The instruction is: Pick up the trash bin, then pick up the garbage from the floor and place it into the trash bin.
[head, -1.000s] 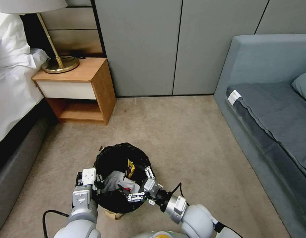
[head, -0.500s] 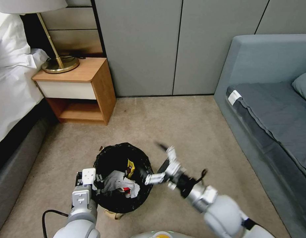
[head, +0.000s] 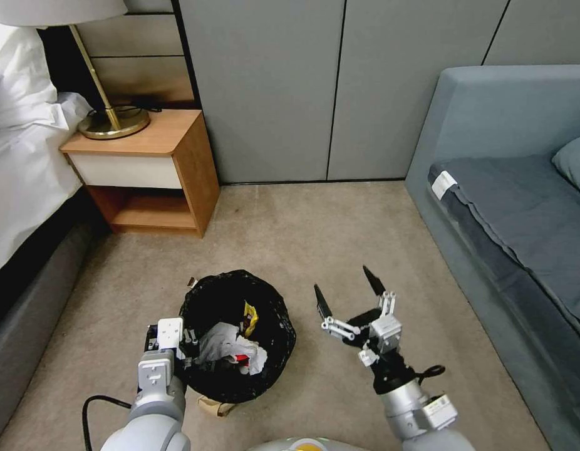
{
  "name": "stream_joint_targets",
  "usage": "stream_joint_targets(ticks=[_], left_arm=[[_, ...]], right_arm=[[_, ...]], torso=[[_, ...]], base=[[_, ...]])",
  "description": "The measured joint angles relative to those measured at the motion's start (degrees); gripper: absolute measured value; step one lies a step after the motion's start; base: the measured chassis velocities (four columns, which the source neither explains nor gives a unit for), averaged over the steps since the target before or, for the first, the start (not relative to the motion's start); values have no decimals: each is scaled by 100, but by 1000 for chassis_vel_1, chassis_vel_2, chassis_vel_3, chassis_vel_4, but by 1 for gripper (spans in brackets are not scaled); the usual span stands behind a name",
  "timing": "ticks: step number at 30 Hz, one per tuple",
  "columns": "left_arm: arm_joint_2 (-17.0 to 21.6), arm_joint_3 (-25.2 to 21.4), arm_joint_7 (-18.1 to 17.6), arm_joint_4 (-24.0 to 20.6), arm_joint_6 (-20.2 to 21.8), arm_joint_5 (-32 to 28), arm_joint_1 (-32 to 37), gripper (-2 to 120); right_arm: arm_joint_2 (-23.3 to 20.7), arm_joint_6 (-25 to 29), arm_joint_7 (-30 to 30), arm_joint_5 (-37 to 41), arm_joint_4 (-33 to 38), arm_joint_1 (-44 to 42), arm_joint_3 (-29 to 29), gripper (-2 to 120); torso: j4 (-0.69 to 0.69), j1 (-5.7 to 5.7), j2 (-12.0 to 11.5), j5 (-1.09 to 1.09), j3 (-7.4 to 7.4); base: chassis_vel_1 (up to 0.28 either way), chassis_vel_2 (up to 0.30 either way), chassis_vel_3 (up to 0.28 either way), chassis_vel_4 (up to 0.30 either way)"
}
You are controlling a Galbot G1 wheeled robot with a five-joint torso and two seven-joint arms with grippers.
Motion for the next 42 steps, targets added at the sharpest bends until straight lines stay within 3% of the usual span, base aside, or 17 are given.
stream_joint_targets(ticks=[19, 42], left_arm=[[0, -28, -6, -60, 14, -16, -16, 1], [-7, -66, -35, -95, 33, -34, -25, 1]], right_arm=[[50, -40, 103, -5, -94, 253, 14, 100], [49, -196, 251, -24, -137, 451, 8, 100]], torso=[[0, 0, 0, 0, 0], [0, 0, 0, 1, 0]], base=[[55, 54, 47, 55], [118, 121, 121, 121]])
